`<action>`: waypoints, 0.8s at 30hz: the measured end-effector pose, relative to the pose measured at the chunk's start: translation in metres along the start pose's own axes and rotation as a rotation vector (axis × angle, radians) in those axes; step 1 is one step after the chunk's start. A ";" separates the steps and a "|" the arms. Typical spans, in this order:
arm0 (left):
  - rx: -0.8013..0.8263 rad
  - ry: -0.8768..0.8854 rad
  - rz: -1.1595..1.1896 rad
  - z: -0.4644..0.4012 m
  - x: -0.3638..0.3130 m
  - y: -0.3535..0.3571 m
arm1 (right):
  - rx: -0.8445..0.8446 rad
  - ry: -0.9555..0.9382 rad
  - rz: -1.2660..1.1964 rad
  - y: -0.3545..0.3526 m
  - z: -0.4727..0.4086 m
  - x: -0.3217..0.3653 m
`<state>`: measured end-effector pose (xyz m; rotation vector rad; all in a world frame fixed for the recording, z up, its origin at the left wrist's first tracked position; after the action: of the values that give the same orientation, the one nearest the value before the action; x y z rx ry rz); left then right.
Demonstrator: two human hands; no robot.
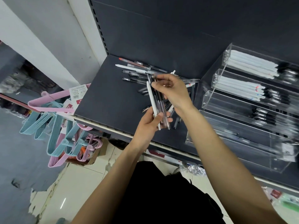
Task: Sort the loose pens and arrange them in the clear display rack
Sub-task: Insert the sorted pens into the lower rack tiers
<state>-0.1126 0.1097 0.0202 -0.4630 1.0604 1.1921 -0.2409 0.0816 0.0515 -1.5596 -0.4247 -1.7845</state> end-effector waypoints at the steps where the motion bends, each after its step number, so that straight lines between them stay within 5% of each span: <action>1: 0.013 0.000 -0.003 0.003 0.002 0.008 | 0.012 -0.022 0.028 -0.008 0.001 -0.002; 9: 0.138 -0.088 0.060 0.050 0.030 0.083 | 0.297 -0.357 0.286 -0.095 0.018 -0.010; 14: 0.211 -0.158 0.142 0.086 0.058 0.135 | 0.407 -0.335 0.352 -0.155 0.039 -0.030; 19: 0.157 -0.127 0.099 0.108 0.091 0.178 | 0.335 -0.379 0.392 -0.210 0.062 -0.041; 24: -0.009 -0.107 0.203 0.112 0.110 0.204 | 0.062 -0.310 0.342 -0.275 0.085 -0.058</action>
<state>-0.2513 0.3265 0.0242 -0.2998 1.0275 1.3856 -0.3701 0.3443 0.0705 -1.7514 -0.3296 -1.2668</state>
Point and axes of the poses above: each hand's wrist, its own z-axis away from the middle knuckle, its own y-axis out of the palm, x = y × z, the point moved 5 cm from there along -z, towards the middle knuckle, and after that the axes turned 14 degrees about -x, right-handed, at the moved point
